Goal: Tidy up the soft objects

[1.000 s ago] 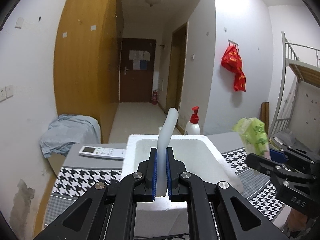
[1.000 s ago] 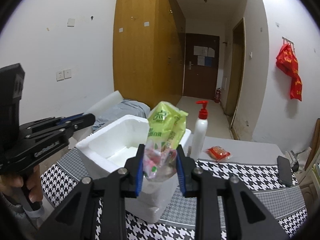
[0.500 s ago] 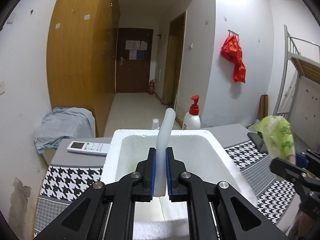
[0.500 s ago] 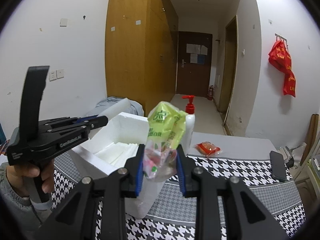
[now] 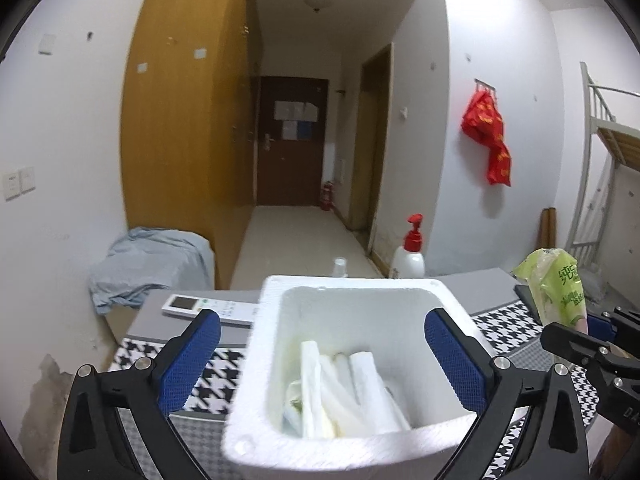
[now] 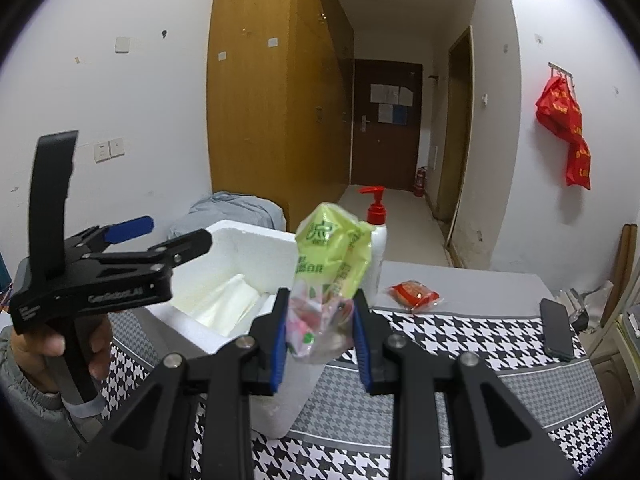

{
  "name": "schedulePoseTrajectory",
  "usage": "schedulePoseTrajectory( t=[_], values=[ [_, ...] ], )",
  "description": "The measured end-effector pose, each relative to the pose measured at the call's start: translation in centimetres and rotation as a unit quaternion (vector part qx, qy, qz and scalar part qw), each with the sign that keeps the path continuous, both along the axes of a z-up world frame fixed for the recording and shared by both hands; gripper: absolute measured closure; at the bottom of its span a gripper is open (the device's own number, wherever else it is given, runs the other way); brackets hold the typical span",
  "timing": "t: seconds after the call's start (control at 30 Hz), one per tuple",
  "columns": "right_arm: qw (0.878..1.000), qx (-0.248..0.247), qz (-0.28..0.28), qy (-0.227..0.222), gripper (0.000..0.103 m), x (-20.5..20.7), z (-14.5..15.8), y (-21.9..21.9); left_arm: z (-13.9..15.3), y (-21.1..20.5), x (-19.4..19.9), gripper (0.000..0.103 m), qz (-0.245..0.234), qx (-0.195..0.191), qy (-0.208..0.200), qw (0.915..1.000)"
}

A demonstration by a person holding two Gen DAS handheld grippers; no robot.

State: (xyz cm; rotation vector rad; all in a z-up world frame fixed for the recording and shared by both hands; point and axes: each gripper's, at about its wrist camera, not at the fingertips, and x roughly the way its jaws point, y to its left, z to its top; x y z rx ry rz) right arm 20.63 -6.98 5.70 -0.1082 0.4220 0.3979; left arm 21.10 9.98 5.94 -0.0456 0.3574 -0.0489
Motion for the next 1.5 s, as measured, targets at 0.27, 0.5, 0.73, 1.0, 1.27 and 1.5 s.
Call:
schedulePoseTrajectory(
  t=[0.27, 0.5, 0.73, 1.0, 1.27, 1.5],
  values=[
    [0.999, -0.004, 0.030, 0.009, 0.071, 0.9, 0.3, 2.1, -0.4, 2.3, -2.8, 0.001, 0.059, 0.014, -0.014, 0.9981],
    [0.999, -0.019, 0.048, 0.014, 0.071, 2.1, 0.3, 4.5, -1.4, 4.9, -4.2, 0.001, 0.110, 0.015, -0.007, 0.9938],
    [0.997, -0.032, 0.067, 0.017, 0.071, 3.9, 0.2, 6.3, -2.4, 6.2, -5.7, 0.001, 0.153, 0.011, -0.009, 0.9882],
    [0.996, -0.038, 0.061, 0.044, 0.068, 7.1, -0.4, 7.4, -3.1, 7.0, -6.5, 0.001, 0.171, 0.011, -0.007, 0.9852],
    [0.995, -0.047, 0.064, 0.067, 0.033, 7.9, -0.7, 7.9, -3.0, 6.8, -6.8, 0.001, 0.168, 0.010, -0.006, 0.9858],
    [0.996, -0.039, 0.065, 0.053, 0.033, 6.2, -0.2, 7.0, -2.6, 6.2, -7.6, 0.001, 0.161, 0.010, -0.012, 0.9868]
  ],
)
